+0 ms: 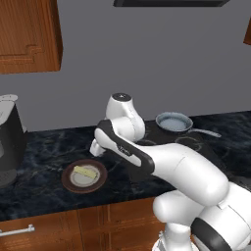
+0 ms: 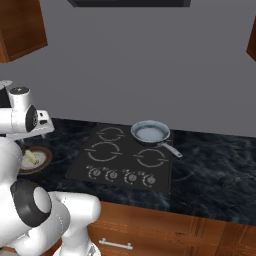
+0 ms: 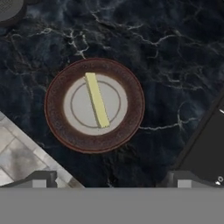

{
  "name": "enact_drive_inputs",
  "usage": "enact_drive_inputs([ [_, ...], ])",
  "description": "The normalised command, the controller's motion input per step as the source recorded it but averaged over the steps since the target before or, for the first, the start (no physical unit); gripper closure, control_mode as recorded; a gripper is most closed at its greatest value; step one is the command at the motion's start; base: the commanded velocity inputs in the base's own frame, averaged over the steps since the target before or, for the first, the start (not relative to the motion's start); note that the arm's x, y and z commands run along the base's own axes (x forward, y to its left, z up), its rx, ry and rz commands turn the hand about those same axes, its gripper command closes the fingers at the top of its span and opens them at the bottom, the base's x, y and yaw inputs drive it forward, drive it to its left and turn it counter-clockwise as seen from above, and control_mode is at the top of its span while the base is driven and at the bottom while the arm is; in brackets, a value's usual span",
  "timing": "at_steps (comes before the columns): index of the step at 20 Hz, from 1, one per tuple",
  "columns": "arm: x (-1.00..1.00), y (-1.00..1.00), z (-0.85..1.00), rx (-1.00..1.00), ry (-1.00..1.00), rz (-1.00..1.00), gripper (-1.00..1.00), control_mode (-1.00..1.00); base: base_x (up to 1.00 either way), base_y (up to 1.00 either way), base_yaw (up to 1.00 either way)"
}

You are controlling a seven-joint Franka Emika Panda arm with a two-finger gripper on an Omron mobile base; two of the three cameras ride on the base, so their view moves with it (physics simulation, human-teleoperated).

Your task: Pick up the butter stick and place it in the pan. Then turn on the burner for the pan.

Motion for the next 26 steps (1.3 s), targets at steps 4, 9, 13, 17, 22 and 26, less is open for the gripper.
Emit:
enact_drive_inputs([
  [4,0.02,0.46,-0.17,0.00,0.04,0.00,-1.00,-1.00,0.00,0.00,0.00],
  [9,0.00,0.27,-0.32,0.00,0.00,0.01,-1.00,-1.00,0.00,0.00,0.00],
  [13,0.01,0.18,-0.34,-0.01,0.00,0.01,-1.00,-1.00,0.00,0.00,0.00],
  [17,0.11,0.13,-0.32,0.00,0.00,0.02,-1.00,-1.00,0.00,0.00,0.00],
  [22,0.23,0.00,-0.38,0.00,0.00,0.05,-1.00,-1.00,0.00,0.00,0.00],
  [26,0.26,0.09,-0.36,0.00,0.00,0.04,-1.00,-1.00,0.00,0.00,0.00],
])
